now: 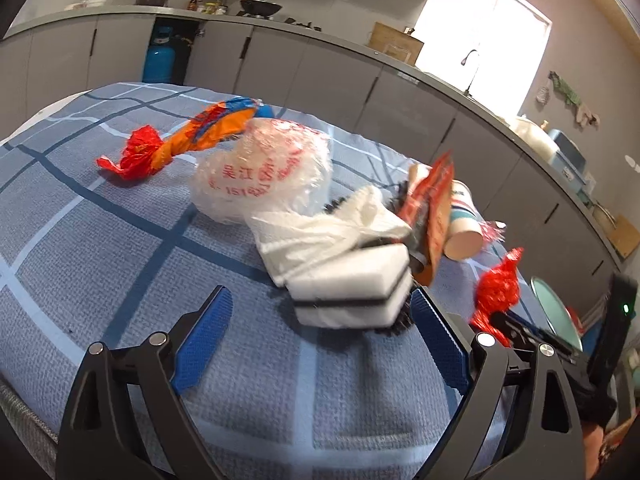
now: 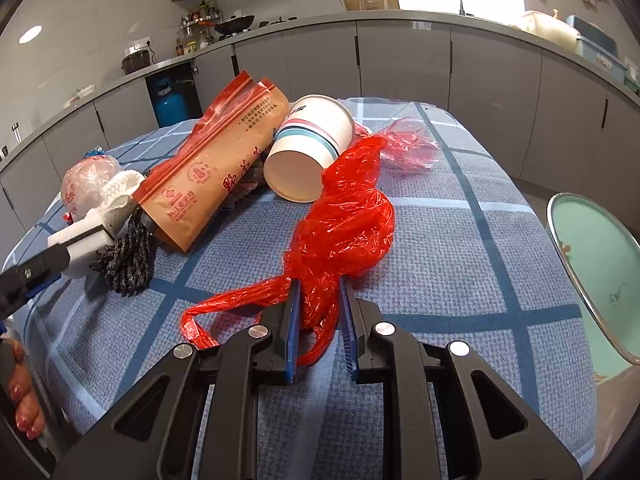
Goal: Collect trash
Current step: 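Grasp the red plastic bag with the right tool, then grasp the white sponge with the left tool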
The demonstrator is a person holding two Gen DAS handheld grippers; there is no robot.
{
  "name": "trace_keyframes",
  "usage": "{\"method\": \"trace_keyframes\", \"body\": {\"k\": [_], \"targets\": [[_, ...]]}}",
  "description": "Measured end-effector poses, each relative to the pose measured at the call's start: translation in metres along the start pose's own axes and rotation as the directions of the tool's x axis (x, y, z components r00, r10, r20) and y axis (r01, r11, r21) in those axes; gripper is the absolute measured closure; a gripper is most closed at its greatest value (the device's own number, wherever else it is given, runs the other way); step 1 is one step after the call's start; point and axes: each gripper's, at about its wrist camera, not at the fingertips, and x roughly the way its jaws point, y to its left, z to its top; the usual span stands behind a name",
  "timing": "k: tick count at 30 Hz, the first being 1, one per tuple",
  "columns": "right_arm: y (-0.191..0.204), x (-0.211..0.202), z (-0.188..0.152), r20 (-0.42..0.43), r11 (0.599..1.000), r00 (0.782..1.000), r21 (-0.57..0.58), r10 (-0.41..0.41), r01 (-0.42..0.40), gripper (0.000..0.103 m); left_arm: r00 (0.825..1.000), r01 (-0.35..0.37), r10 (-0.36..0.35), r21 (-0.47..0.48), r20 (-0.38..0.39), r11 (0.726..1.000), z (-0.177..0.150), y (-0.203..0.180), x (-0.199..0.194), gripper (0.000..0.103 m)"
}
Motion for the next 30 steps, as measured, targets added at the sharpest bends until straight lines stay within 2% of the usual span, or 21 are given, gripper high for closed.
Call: {"method": "trace_keyframes", "body": {"k": [4,9,11,17,25,30], "targets": [[0.001,0.000,0.000,0.000,1.000,1.000,-0.007,-0.004,0.004,0.084,0.999,0.013,-0.014,-0.034,-0.036,0.999,0.006,0.003,0.010,0.015],[0.002,0.000,-0.001,0.001,1.000,1.000,-0.014,-0.006,0.006,0.084,0.997,0.058,-0.060,-0.030,-0.056,0.998,0.005,-0.001,0.013,0.041],[0.003,-0.001,-0.001,0.001,1.000,1.000,-0.015,-0.007,0.007,0.084,0.996,0.070,-0.070,0.005,-0.059,0.998,0.001,-0.009,0.012,0.047],[0.005,-0.005,-0.001,0.008,0.999,1.000,-0.042,-0.026,0.026,0.085,0.997,0.051,-0.049,0.034,-0.062,0.998,-0.011,-0.017,0.010,0.051],[-0.003,-0.013,-0.001,0.018,0.999,0.999,-0.032,-0.039,0.040,0.090,0.999,-0.029,0.030,0.110,-0.011,0.994,-0.021,-0.032,-0.003,0.052],[-0.006,-0.018,0.001,0.026,0.999,0.999,-0.027,-0.034,0.035,0.092,0.996,-0.079,0.071,0.161,0.052,0.984,-0.026,-0.040,-0.017,0.052]]}}
